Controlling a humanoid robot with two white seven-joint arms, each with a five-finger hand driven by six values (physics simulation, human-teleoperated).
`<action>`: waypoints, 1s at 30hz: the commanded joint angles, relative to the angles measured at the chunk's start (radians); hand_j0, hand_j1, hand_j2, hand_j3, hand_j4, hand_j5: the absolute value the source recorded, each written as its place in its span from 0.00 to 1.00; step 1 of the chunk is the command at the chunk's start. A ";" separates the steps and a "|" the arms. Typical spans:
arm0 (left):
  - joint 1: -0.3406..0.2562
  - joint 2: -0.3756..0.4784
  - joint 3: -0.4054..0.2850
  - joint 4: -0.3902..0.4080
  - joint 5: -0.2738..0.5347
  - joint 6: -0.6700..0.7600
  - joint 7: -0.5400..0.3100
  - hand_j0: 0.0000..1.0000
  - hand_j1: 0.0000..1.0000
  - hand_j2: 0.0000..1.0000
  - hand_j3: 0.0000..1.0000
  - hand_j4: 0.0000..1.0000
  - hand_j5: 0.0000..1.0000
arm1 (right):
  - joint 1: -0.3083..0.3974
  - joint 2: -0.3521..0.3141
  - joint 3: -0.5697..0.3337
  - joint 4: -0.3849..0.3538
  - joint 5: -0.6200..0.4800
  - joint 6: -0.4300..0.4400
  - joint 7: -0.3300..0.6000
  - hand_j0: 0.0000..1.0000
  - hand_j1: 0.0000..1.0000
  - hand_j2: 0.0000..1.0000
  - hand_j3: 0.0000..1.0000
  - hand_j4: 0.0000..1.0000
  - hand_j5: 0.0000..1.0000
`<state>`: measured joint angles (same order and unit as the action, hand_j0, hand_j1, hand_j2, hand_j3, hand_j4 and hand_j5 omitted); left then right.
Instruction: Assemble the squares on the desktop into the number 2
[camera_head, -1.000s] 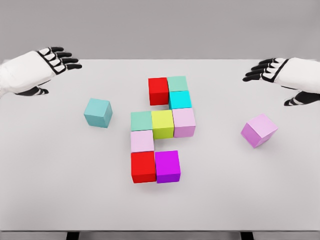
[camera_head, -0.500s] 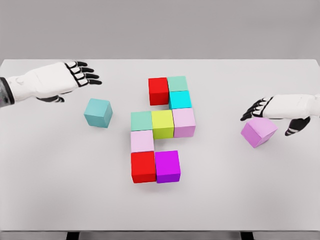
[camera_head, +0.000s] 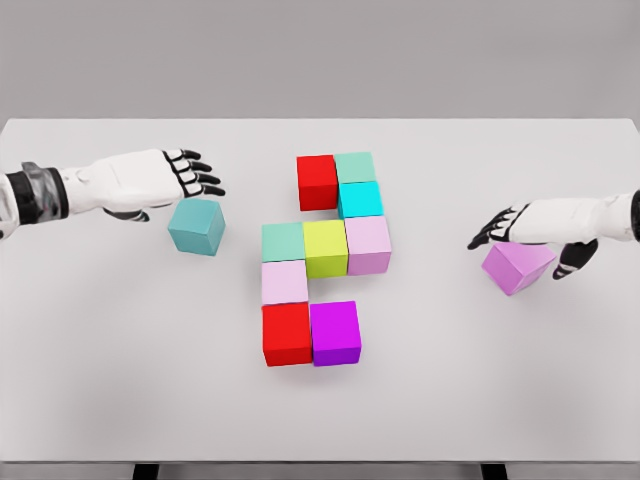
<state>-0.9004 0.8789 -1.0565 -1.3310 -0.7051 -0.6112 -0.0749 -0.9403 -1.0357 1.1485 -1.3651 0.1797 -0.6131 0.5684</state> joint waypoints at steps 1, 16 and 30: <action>0.000 -0.001 0.000 -0.005 -0.022 0.000 -0.005 1.00 1.00 1.00 1.00 1.00 1.00 | 0.002 0.003 -0.001 0.009 -0.003 0.002 0.001 1.00 1.00 1.00 1.00 1.00 1.00; -0.002 -0.035 -0.016 -0.010 -0.036 0.000 -0.031 1.00 1.00 1.00 1.00 1.00 1.00 | 0.011 0.019 -0.001 0.026 -0.005 0.002 0.034 0.75 0.75 0.75 0.75 0.75 0.75; -0.002 -0.058 -0.056 0.003 -0.045 0.000 -0.031 1.00 1.00 1.00 1.00 1.00 1.00 | 0.009 -0.006 -0.013 -0.009 -0.014 0.002 0.042 0.64 0.64 0.64 0.64 0.64 0.64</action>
<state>-0.9005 0.8218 -1.1093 -1.3292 -0.7548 -0.6113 -0.1065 -0.9311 -1.0326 1.1374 -1.3606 0.1716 -0.6127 0.6106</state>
